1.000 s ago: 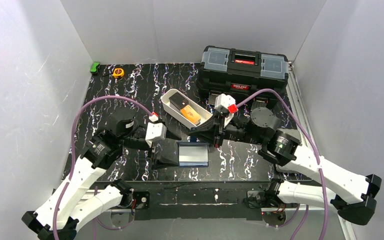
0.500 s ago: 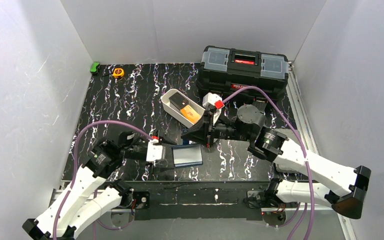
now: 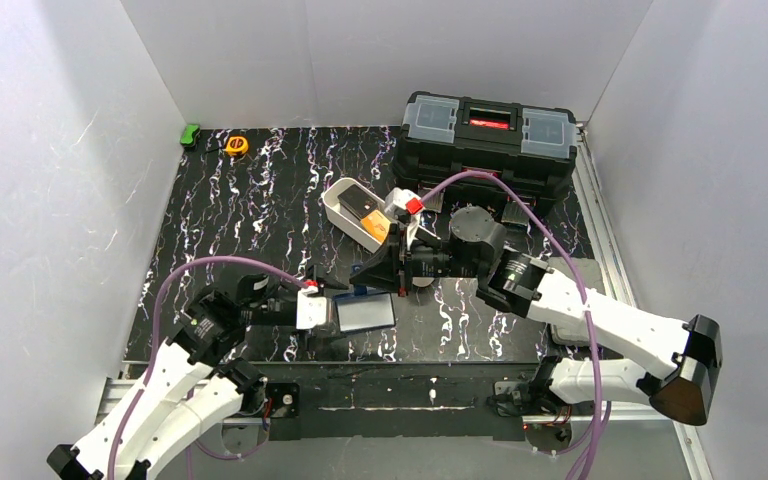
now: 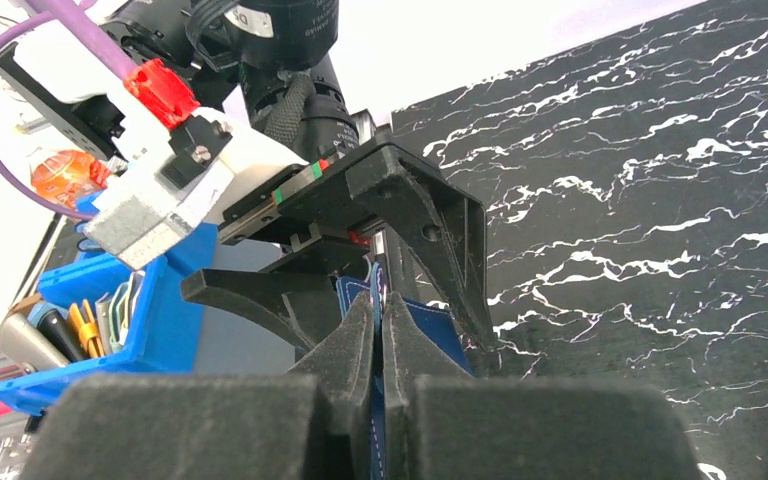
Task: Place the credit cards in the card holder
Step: Open the card holder at the center of the board.
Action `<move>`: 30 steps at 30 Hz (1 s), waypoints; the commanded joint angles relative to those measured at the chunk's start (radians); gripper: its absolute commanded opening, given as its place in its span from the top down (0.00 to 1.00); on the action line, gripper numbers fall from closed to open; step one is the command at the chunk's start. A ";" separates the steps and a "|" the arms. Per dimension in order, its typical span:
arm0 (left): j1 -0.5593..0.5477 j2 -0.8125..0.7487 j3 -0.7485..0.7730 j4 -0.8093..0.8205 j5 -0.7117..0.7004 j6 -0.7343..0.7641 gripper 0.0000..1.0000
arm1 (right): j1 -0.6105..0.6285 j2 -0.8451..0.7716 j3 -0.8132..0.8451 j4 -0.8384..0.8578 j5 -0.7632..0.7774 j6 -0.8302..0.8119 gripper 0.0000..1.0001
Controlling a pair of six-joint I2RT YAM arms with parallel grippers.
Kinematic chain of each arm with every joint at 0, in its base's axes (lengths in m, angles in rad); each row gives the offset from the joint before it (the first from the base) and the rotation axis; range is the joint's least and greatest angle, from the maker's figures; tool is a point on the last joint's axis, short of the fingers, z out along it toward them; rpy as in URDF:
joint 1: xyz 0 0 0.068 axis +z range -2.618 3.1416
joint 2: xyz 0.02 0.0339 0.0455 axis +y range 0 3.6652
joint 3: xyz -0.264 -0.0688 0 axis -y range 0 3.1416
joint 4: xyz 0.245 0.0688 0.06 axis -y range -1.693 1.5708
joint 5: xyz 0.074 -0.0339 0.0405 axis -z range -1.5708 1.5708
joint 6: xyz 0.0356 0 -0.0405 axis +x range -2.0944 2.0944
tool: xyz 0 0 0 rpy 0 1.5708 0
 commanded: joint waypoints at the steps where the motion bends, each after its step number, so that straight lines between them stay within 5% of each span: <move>1: -0.006 0.003 0.046 -0.012 0.050 -0.065 0.14 | -0.003 0.012 0.033 0.058 -0.044 0.019 0.99; 20: -0.006 0.056 0.066 0.020 -0.029 -0.180 0.27 | -0.003 0.049 0.050 0.051 -0.086 0.054 0.99; 30: -0.006 -0.033 0.004 -0.116 0.009 0.020 0.14 | -0.008 0.041 0.062 0.035 -0.043 0.045 0.99</move>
